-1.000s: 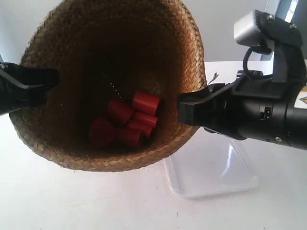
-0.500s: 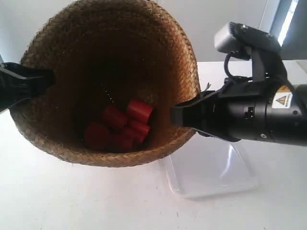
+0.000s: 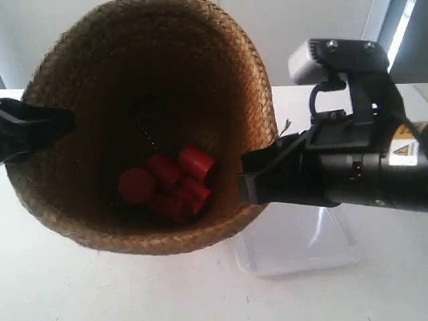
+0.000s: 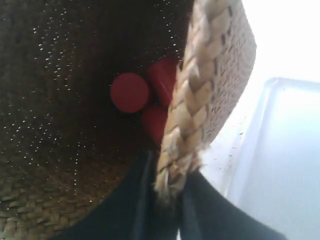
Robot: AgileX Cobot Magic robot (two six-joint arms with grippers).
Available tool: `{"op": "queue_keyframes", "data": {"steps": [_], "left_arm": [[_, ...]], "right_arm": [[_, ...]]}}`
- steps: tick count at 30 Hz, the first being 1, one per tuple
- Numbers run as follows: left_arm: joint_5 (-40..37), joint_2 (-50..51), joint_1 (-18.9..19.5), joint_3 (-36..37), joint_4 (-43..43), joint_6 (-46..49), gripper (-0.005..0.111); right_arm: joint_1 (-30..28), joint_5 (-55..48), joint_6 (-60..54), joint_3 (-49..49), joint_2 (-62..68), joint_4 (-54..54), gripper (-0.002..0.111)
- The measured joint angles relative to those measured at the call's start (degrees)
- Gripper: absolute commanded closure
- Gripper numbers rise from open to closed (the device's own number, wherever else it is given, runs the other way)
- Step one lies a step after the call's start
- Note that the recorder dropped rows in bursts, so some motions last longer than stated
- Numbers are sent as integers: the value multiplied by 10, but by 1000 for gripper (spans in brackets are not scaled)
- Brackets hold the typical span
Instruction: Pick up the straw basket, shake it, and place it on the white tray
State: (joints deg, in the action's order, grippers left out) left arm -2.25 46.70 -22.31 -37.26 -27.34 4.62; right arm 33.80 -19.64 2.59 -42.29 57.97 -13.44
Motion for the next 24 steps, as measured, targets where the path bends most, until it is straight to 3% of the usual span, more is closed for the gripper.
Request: {"op": "queue_keyframes", "data": {"steps": [4, 7, 9, 12, 15, 19, 21, 24], "left_arm": [[-5, -46, 0, -20, 17, 4, 107], [59, -26, -2, -2, 23, 10, 107], [76, 6, -2, 8, 25, 4, 107], [14, -1, -10, -1, 45, 2, 107], [-6, -41, -18, -9, 64, 4, 107], [121, -20, -22, 42, 63, 6, 107], [129, -1, -22, 50, 60, -5, 107], [64, -33, -31, 37, 73, -15, 107]], "right_arm": [[16, 45, 13, 3, -51, 3, 108], [3, 142, 16, 34, -27, 16, 108], [-7, 138, 19, 35, 15, 19, 108], [7, 63, 23, 19, 25, 7, 108], [41, 85, 24, 23, -20, 9, 108], [28, 232, 2, 69, 12, 31, 108], [22, 209, 4, 69, 37, 33, 108], [46, 149, 15, 63, 4, 31, 108]]}}
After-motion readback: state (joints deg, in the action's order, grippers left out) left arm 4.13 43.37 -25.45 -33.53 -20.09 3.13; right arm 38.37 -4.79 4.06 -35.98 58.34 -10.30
